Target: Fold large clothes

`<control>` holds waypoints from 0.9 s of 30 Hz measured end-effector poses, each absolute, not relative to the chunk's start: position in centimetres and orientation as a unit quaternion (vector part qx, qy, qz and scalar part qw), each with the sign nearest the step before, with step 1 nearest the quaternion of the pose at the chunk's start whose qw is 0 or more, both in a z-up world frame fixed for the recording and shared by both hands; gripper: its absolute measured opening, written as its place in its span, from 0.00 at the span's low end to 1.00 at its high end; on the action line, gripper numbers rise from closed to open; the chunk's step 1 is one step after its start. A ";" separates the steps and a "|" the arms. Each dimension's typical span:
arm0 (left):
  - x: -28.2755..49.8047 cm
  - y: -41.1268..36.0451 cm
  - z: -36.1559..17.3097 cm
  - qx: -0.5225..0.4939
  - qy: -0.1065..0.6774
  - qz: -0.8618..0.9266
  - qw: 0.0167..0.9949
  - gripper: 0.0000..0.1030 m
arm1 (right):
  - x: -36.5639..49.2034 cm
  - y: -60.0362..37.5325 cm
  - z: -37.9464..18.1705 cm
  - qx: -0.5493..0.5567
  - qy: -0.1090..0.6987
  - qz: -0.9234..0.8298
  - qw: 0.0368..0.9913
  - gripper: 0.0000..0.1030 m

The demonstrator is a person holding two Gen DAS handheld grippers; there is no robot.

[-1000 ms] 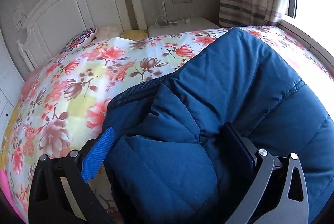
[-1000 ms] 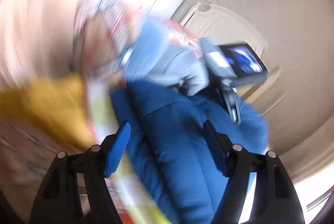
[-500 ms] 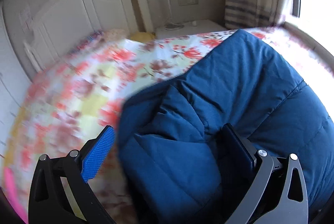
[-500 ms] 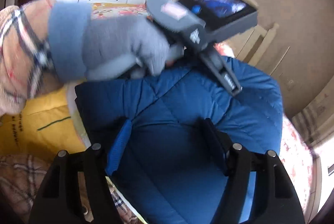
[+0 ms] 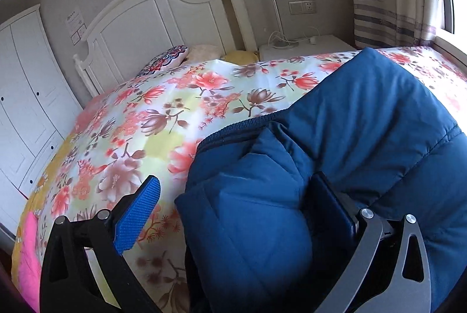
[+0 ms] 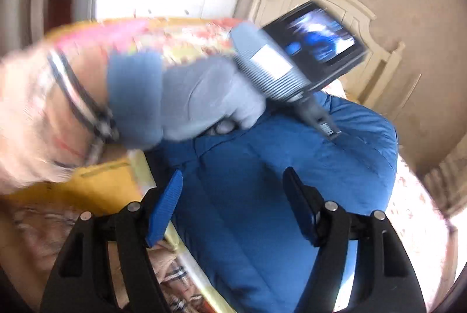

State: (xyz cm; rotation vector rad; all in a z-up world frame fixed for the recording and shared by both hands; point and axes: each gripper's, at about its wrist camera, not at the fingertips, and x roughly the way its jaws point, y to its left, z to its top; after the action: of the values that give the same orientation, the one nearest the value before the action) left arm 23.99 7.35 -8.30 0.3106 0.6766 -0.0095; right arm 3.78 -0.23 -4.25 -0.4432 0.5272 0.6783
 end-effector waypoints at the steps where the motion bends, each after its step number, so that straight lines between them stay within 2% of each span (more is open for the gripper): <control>1: 24.1 7.4 -8.3 0.150 0.332 -0.006 0.931 0.96 | 4.7 -2.2 -3.1 -0.199 0.234 0.307 0.901 0.67; 2: 24.1 7.4 -8.3 0.149 0.332 -0.006 0.931 0.96 | 5.9 -4.0 -2.2 -0.182 0.225 0.291 0.912 0.67; 4: 24.2 7.5 -8.3 0.147 0.332 -0.006 0.932 0.96 | 9.0 -7.0 -1.1 -0.139 0.231 0.265 0.926 0.60; 6: 24.1 7.6 -8.3 0.145 0.328 -0.004 0.933 0.96 | 13.4 -9.2 -0.6 -0.111 0.251 0.239 0.932 0.42; 8: 24.0 7.7 -8.3 0.144 0.327 -0.003 0.934 0.96 | 16.7 -9.9 -0.3 -0.100 0.258 0.225 0.934 0.36; 13: 23.9 7.9 -8.3 0.139 0.326 -0.004 0.935 0.96 | 24.4 -8.2 0.2 -0.097 0.257 0.256 0.927 0.37; 15: 23.9 8.0 -8.3 0.136 0.327 -0.006 0.935 0.96 | 28.4 -6.1 -3.4 -0.118 0.340 0.275 0.891 0.50; 16: 23.9 8.1 -8.3 0.133 0.326 -0.004 0.936 0.96 | 30.4 -5.6 -7.0 -0.148 0.382 0.275 0.870 0.49; 18: 24.3 8.5 -8.4 0.127 0.334 0.002 0.934 0.96 | 30.8 -6.3 -7.5 -0.078 0.381 0.303 0.870 0.50; 23: 24.5 8.9 -8.6 0.110 0.346 -0.010 0.932 0.96 | 30.3 -4.7 -4.9 -0.145 0.375 0.260 0.878 0.51; 27: 24.3 8.8 -8.5 0.110 0.340 -0.006 0.934 0.96 | 30.7 -6.4 -1.9 -0.090 0.321 0.223 0.916 0.51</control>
State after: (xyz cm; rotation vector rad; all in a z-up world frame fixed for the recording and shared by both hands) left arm 24.26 8.81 -8.53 0.2240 0.6960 -0.0131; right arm 30.75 -6.39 -1.87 -0.1846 0.6596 0.4594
